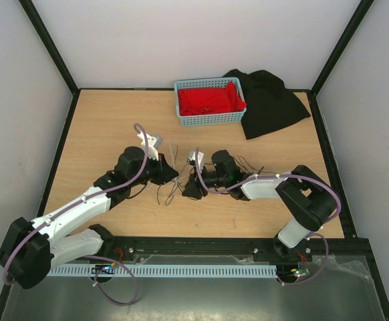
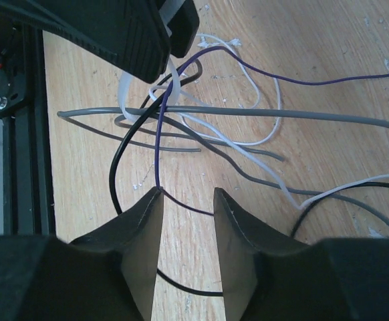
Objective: Zip-tie the wires
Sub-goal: Adjust the cable at the center of the board.
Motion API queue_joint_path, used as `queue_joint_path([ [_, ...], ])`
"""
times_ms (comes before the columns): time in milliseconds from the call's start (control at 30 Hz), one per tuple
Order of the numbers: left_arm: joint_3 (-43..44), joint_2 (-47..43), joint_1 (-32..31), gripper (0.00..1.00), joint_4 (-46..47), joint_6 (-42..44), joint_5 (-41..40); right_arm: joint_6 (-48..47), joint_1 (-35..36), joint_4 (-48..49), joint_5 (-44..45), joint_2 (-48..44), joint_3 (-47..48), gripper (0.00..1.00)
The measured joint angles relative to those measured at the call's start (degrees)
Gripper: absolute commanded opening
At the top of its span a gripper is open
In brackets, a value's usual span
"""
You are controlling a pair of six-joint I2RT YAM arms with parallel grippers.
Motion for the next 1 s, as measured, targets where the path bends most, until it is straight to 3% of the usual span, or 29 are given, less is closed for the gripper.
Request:
queue_joint_path([
  [200, 0.00, 0.07, 0.00, 0.00, -0.02, 0.00, 0.00, -0.09, 0.02, 0.76, 2.05, -0.09, -0.02, 0.42],
  [300, 0.00, 0.39, 0.00, 0.00, -0.02, -0.04, 0.00, -0.07, 0.02, 0.94, 3.28, -0.24, -0.04, 0.27],
  [633, 0.00, 0.55, 0.00, 0.00, -0.90, -1.09, -0.09, 1.16, 0.02, 4.68, 7.43, -2.01, -1.57, 0.01],
  [1000, 0.02, -3.10, 0.70, 0.00, -4.42, -1.68, -3.58, -0.13, -0.42, -1.18, 16.46, -13.33, -5.35, 0.00],
])
